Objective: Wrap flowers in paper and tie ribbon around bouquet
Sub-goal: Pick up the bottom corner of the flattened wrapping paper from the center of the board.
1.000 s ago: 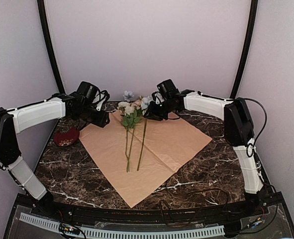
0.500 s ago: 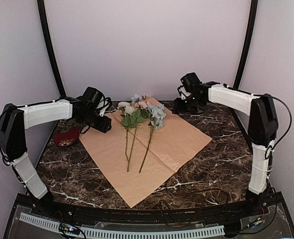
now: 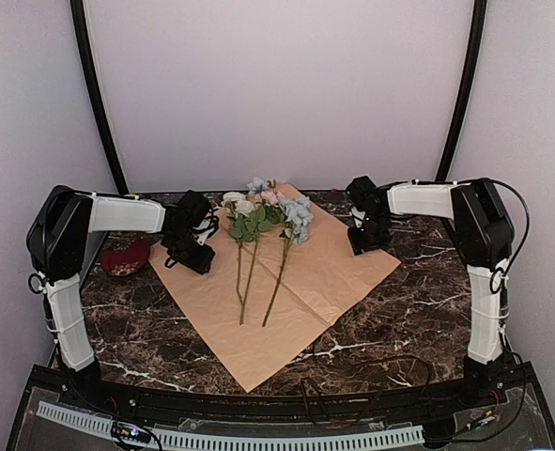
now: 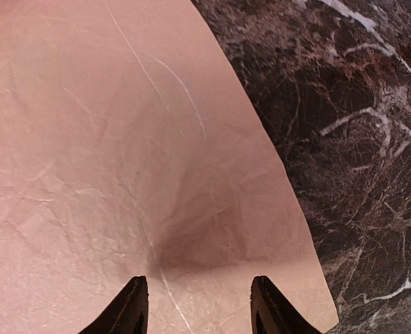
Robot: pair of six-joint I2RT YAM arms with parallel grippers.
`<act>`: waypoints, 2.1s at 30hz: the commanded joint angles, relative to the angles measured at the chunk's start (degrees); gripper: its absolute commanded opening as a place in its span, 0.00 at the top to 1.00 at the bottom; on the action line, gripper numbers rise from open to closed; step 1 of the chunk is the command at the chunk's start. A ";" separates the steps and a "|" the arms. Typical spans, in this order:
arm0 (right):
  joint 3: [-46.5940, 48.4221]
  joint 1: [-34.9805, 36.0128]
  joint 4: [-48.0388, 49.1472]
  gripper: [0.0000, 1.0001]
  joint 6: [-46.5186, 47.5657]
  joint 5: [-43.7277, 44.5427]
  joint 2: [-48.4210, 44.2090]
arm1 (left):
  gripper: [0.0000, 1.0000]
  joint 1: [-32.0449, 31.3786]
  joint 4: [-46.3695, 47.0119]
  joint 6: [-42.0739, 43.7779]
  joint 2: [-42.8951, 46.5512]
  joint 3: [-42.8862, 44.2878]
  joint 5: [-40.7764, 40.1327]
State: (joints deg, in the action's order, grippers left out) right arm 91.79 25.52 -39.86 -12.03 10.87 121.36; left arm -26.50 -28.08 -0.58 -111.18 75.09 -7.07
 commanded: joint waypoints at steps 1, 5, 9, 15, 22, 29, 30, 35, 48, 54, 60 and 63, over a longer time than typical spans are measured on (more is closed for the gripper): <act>-3.10 -0.09 0.04 0.50 -0.01 6.72 -0.06 | 0.41 0.85 -1.71 0.75 0.69 0.29 -2.93; -7.60 -0.75 0.65 0.50 -2.05 8.42 -2.20 | 0.41 1.19 -2.37 0.80 0.08 0.08 -3.51; -13.04 -2.08 2.18 0.50 -3.15 8.47 -4.33 | 0.41 1.21 -3.09 0.51 0.49 -0.36 -3.24; -17.97 -3.57 2.67 0.50 -3.20 10.05 -7.22 | 0.41 1.25 -3.58 0.36 0.90 -0.58 -2.52; -19.08 -4.29 1.94 0.49 -1.43 8.91 -10.82 | 0.41 1.19 -5.38 0.80 3.30 0.94 -1.84; -13.28 1.02 -0.56 0.50 3.42 5.00 -16.37 | 0.39 -14.56 5.24 18.68 25.83 -10.33 5.80; -12.64 2.61 -0.45 0.51 4.33 4.20 -17.09 | 0.37 -19.07 5.98 21.90 28.51 -12.96 6.45; -11.87 12.54 3.30 0.51 7.07 -10.58 -19.24 | 0.35 -31.40 9.43 26.27 38.00 -23.14 15.51; -8.72 25.22 7.61 0.54 4.10 -20.52 -10.21 | 0.17 -45.65 15.30 33.48 30.13 -31.38 14.90; -9.77 25.46 8.96 0.55 3.21 -21.18 -8.69 | 0.24 -45.72 16.83 36.87 27.29 -33.38 11.37; -10.59 25.54 9.93 0.56 2.74 -21.20 -7.30 | 0.20 -45.74 13.26 37.82 24.02 -33.04 13.47; -10.96 25.47 10.62 0.56 2.65 -21.16 -6.98 | 0.19 -45.74 13.72 37.97 22.45 -32.62 13.25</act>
State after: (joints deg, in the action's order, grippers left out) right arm 81.56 50.59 -31.33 -8.69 -9.54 113.25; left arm -71.96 -12.78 35.97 -87.22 42.26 5.56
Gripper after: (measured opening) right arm 0.441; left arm 0.803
